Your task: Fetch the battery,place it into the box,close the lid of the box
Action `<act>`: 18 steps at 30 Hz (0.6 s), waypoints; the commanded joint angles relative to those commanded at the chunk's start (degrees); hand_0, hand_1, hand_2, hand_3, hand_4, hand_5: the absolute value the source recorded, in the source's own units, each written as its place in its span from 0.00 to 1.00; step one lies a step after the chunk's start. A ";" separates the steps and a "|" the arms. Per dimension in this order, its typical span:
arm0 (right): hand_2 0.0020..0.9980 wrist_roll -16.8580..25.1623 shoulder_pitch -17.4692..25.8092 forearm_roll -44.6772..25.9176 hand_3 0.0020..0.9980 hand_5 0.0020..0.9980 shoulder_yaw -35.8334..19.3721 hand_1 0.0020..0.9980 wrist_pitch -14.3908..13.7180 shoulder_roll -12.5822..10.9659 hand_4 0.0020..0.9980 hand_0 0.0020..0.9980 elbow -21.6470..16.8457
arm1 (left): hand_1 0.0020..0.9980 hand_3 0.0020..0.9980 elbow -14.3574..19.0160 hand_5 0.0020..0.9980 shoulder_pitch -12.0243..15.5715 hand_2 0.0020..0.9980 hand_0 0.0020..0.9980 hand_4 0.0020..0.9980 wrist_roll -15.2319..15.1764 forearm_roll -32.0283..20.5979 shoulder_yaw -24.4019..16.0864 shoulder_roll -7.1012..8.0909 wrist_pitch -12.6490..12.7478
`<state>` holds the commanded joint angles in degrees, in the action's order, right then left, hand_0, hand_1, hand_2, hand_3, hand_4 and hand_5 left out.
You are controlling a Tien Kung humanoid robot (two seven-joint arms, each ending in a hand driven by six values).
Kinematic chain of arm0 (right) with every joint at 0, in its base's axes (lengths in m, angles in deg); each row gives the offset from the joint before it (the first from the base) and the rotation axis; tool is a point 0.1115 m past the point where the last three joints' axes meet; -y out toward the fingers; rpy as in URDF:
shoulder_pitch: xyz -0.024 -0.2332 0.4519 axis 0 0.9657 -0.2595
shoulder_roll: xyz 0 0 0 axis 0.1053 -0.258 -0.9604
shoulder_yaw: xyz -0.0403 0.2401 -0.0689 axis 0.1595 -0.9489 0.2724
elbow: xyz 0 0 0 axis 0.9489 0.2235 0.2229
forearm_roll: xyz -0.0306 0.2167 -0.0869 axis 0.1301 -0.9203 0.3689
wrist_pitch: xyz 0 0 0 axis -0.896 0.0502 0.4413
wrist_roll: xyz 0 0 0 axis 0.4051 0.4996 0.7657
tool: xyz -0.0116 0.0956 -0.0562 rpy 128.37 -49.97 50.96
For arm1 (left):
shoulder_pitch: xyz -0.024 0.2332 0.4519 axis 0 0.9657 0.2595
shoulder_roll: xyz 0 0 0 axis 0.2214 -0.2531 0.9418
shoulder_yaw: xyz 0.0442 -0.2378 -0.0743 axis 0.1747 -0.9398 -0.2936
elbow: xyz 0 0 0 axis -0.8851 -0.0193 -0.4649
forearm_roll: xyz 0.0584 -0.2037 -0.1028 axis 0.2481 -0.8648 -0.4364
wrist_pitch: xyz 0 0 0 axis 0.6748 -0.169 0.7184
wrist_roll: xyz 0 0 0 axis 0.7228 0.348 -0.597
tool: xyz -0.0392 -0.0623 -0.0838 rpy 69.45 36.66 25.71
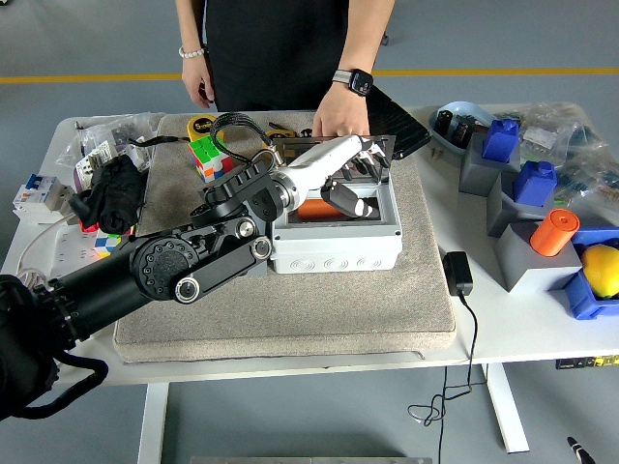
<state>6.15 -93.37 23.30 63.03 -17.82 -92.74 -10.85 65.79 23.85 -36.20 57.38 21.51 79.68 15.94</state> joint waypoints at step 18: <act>0.65 0.02 0.40 0.29 0.60 0.61 -0.97 0.67 0.12 0.34 1.00 0.73 0.05 | 0.64 0.63 15.29 0.48 12.74 0.61 0.63 1.00 -11.49 -15.35 -21.56 5.66 6.51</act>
<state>6.17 -92.97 23.59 62.05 -17.70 -92.40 -10.80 81.07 36.59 -47.68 42.03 -0.06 85.34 22.44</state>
